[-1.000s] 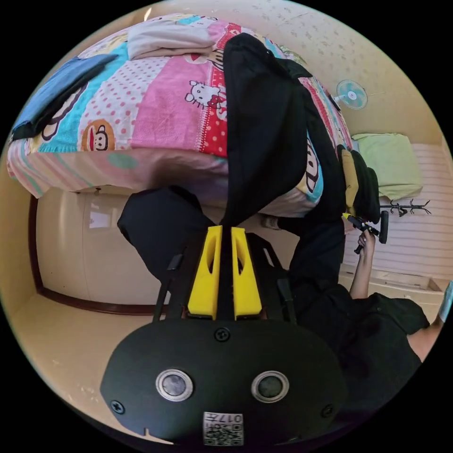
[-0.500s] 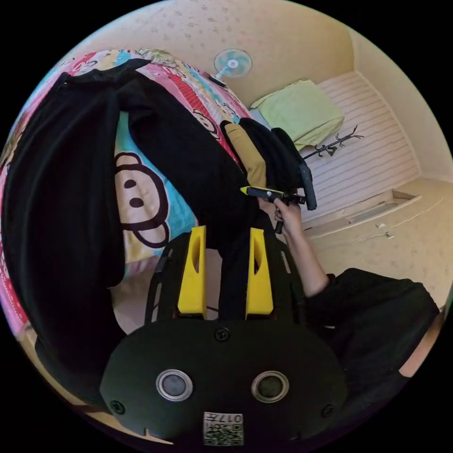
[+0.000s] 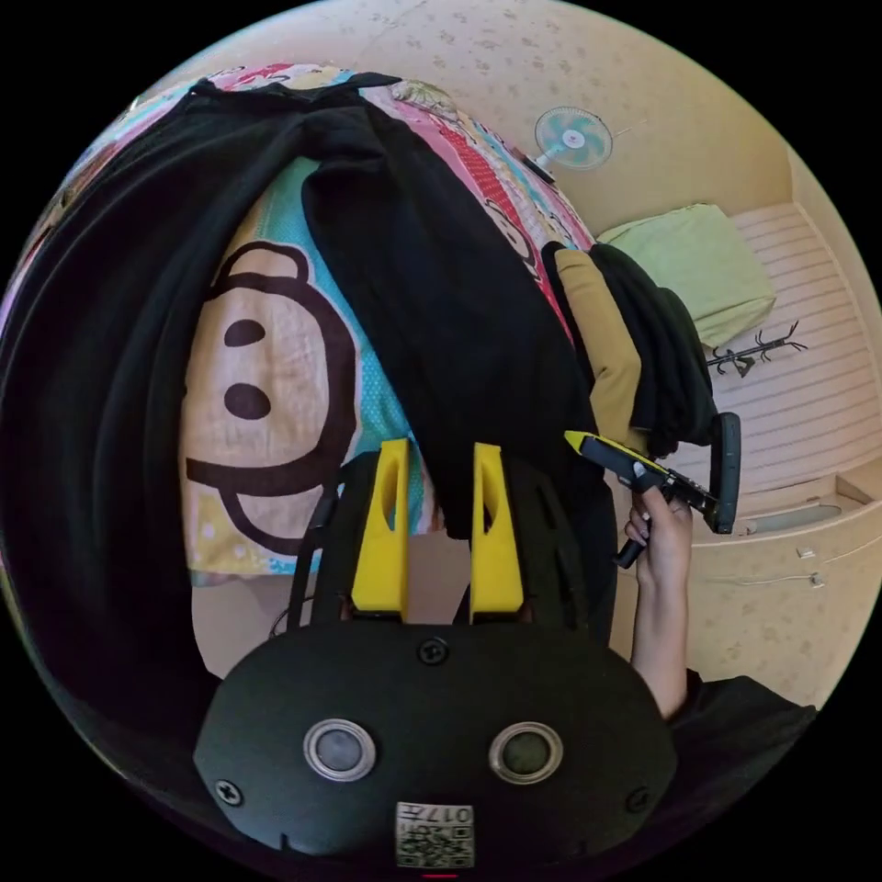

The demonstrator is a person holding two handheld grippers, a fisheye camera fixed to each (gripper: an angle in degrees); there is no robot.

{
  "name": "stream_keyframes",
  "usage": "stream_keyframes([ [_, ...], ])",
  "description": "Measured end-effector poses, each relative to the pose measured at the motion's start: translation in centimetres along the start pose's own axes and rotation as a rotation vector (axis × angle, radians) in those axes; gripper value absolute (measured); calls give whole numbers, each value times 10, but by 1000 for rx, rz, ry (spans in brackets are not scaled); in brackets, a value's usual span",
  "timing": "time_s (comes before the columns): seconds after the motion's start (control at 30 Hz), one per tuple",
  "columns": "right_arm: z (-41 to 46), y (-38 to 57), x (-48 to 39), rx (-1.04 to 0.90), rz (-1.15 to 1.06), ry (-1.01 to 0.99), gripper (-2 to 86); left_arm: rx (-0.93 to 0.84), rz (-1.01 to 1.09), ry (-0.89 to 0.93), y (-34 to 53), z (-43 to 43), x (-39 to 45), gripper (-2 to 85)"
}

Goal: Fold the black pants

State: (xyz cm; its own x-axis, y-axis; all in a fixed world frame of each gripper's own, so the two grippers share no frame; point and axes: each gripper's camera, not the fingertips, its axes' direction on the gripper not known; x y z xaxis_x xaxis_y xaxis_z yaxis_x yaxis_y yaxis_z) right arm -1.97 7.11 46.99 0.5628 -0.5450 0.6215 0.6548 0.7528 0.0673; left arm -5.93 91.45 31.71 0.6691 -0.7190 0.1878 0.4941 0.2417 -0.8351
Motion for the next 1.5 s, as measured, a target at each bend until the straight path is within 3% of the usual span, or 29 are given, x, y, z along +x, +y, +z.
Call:
stream_keyframes([
  [0.17, -4, 5, -7, -49, -77, -124, 30, -149, 78, 127, 4, 6, 3, 10],
  [0.23, 0, 2, -18, -202, -233, -284, 25, -218, 125, 197, 7, 2, 4, 4],
  [0.37, -18, 12, -35, -294, -358, -225, 21, -316, 283, 296, 27, -17, 19, 1],
  [0.47, -39, 19, -37, -276, -362, -123, 19, -371, 324, 262, 42, -18, 22, 13],
  [0.6, -17, -12, -23, -305, -198, -353, 21, -357, 160, 313, 42, -7, -18, 39],
  [0.73, 23, -49, -50, -471, -170, -351, 24, -344, 51, 295, 25, -15, -59, 43],
  [0.8, 31, -65, -70, -494, -182, -343, 24, -287, 47, 199, 10, -43, -73, 45],
  [0.9, 43, -102, -113, -531, -236, -258, 22, -256, 66, -68, -18, -83, -80, 43],
  [1.0, 60, -153, -166, -546, -341, -192, 15, -388, 103, -323, -58, -91, -89, 21],
  [1.1, 96, -213, -222, -631, -395, -151, 9, -570, 143, -484, -101, -82, -102, -4],
  [1.2, 134, -260, -285, -645, -514, -47, 6, -535, 165, -621, -141, -86, -108, -6],
  [1.3, 186, -299, -330, -606, -559, 177, 5, -556, 129, -529, -173, -63, -138, -6],
  [1.37, 238, -311, -342, -685, -577, 355, 5, -583, 59, -436, -188, -55, -160, -7],
  [1.5, 278, -325, -374, -786, -569, 443, 5, -575, 26, -352, -201, -59, -174, -7],
])
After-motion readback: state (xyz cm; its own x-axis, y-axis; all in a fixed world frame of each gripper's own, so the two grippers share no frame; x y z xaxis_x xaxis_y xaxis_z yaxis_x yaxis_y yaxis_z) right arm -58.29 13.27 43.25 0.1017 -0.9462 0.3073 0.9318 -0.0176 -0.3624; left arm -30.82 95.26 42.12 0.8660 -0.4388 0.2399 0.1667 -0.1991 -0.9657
